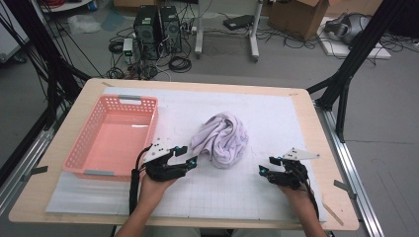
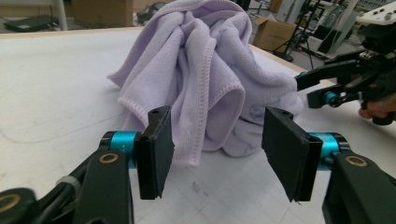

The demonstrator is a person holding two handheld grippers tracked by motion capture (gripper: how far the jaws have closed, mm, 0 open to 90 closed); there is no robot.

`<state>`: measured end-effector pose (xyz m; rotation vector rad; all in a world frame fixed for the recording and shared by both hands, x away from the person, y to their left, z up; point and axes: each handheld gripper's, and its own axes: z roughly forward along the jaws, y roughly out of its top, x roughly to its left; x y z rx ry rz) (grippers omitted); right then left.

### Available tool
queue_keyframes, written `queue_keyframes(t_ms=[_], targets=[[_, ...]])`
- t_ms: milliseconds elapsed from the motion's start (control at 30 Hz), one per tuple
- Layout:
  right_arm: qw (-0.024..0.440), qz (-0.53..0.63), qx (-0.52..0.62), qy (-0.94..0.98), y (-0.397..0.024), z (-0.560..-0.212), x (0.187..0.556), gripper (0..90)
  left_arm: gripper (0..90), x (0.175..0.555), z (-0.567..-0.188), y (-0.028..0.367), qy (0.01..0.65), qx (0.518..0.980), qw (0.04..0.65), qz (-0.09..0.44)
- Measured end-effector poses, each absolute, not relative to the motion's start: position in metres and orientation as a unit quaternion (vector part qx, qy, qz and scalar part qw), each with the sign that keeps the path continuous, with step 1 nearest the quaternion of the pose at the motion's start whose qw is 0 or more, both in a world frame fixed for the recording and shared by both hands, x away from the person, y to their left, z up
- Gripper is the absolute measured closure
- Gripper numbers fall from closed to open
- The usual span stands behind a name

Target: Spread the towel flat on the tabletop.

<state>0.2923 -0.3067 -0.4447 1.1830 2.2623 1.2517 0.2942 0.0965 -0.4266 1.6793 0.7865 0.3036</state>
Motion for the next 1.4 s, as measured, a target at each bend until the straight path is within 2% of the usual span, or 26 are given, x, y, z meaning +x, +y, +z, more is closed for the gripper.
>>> queue_keyframes(t_ms=[200, 267, 333, 400, 433, 467, 500, 533, 567, 600, 700, 900, 1067, 1400], targets=[[0.132, 0.433, 0.398, 0.798, -0.281, -0.441, 0.308, 46.8, 42.3, 0.307, -0.426, 0.078, 0.330, 0.740, 0.572, 0.128], [0.125, 0.436, 0.398, 0.797, -0.271, -0.441, 0.316, 44.5, 42.1, 0.316, -0.426, 0.067, 0.327, 0.750, 0.561, 0.127], [0.126, 0.429, 0.404, 0.798, -0.260, -0.442, 0.324, 37.9, 42.8, 0.322, -0.428, 0.060, 0.327, 0.756, 0.552, 0.126], [0.119, 0.425, 0.413, 0.797, -0.250, -0.444, 0.332, 37.2, 52.5, 0.325, -0.429, 0.057, 0.325, 0.762, 0.546, 0.127], [0.117, 0.421, 0.412, 0.800, -0.245, -0.445, 0.336, 38.0, 63.5, 0.327, -0.432, 0.053, 0.320, 0.773, 0.532, 0.131], [0.118, 0.415, 0.413, 0.802, -0.239, -0.446, 0.339, 40.7, 74.7, 0.327, -0.434, 0.052, 0.318, 0.779, 0.524, 0.130], [0.115, 0.406, 0.413, 0.807, -0.234, -0.448, 0.341, 47.5, 81.1, 0.327, -0.435, 0.051, 0.318, 0.784, 0.519, 0.125], [0.123, 0.395, 0.407, 0.815, -0.230, -0.449, 0.342, 53.7, 83.1, 0.327, -0.436, 0.052, 0.318, 0.786, 0.516, 0.122], [0.131, 0.393, 0.394, 0.820, -0.227, -0.448, 0.342, 71.3, 84.1, 0.327, -0.436, 0.052, 0.318, 0.786, 0.516, 0.122], [0.120, 0.403, 0.384, 0.822, -0.227, -0.448, 0.341, 78.9, 84.5, 0.324, -0.435, 0.054, 0.314, 0.793, 0.508, 0.123], [0.119, 0.403, 0.373, 0.828, -0.231, -0.444, 0.338, 83.8, 84.7, 0.317, -0.429, 0.061, 0.312, 0.793, 0.510, 0.121], [0.156, 0.412, 0.388, 0.809, -0.274, -0.424, 0.317, 84.0, 84.8, 0.290, -0.429, 0.081, 0.312, 0.791, 0.514, 0.113], [0.168, 0.429, 0.421, 0.781, -0.319, -0.413, 0.299, 84.1, 84.8, 0.274, -0.430, 0.097, 0.318, 0.789, 0.510, 0.124], [0.188, 0.370, 0.448, 0.791, -0.361, -0.416, 0.258, 84.1, 84.7, 0.270, -0.436, 0.105, 0.326, 0.797, 0.493, 0.128]])
